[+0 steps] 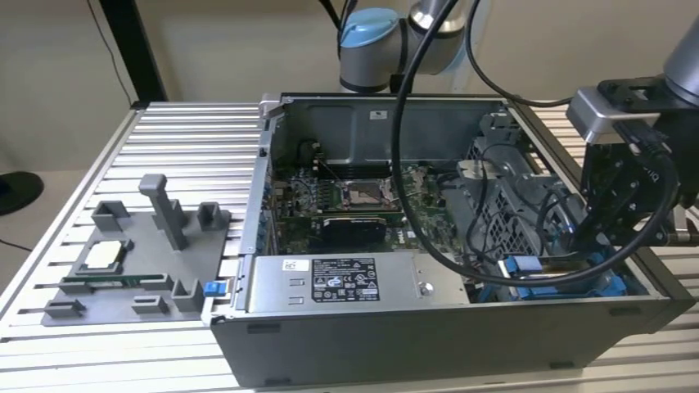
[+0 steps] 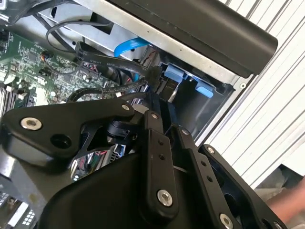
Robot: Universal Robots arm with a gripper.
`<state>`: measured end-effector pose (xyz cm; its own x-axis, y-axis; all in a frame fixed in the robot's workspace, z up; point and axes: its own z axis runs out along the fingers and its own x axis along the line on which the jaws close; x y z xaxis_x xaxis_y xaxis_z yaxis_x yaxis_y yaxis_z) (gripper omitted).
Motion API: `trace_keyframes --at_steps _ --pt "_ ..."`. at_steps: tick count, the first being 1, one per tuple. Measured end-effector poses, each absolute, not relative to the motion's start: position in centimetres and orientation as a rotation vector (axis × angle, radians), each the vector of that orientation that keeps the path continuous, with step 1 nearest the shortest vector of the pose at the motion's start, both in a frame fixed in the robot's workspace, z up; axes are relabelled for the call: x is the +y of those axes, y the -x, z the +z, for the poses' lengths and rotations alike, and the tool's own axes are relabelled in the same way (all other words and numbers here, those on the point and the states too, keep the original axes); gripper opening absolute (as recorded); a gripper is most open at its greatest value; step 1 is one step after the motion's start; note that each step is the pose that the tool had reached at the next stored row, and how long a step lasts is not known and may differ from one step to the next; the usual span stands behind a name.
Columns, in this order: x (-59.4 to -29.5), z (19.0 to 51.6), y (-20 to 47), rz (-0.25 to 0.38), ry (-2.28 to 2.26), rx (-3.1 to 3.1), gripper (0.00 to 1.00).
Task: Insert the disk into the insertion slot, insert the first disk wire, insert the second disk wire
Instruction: 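Insert the first disk wire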
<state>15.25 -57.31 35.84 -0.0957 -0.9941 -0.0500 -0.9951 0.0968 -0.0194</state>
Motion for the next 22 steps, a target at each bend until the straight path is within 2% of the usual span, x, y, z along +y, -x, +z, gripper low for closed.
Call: trace_keyframes --at_steps 22 --pt "-57.2 34.5 -15.8 0.030 2.111 2.276 0.00"
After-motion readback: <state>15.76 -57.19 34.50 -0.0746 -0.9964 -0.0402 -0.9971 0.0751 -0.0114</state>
